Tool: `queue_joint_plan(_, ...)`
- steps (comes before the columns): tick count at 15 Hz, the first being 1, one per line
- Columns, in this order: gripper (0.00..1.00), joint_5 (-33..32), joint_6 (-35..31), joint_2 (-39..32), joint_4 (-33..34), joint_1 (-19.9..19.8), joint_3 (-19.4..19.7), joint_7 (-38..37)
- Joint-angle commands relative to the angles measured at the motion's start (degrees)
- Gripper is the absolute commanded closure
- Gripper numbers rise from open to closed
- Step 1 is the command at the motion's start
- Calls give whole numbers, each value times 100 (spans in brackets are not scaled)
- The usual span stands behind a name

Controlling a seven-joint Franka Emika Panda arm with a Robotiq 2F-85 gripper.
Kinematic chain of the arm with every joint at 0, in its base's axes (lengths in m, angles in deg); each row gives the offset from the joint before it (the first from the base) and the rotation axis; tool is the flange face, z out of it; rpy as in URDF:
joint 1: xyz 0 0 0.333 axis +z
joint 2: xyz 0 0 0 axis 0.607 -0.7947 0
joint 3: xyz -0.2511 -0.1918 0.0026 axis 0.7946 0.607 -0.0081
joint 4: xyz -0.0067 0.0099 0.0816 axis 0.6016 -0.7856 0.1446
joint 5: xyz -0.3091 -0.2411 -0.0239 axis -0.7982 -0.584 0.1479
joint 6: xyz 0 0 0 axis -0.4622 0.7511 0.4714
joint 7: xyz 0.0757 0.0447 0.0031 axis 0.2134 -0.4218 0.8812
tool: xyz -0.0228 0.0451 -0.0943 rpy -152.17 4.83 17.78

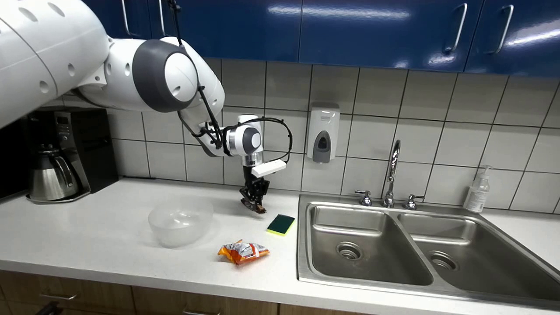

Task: Put the black packet in the bowl

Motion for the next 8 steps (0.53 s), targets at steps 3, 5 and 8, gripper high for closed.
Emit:
queue_joint_plan(3, 95, -209, -409, 944, -1229, 87, 59, -111)
queue_joint_plan(5, 95, -305, -589, 1254, -1647, 162, 92, -174)
queue_joint_plan(8, 95, -477, -803, 1668, -2193, 271, 123, -276)
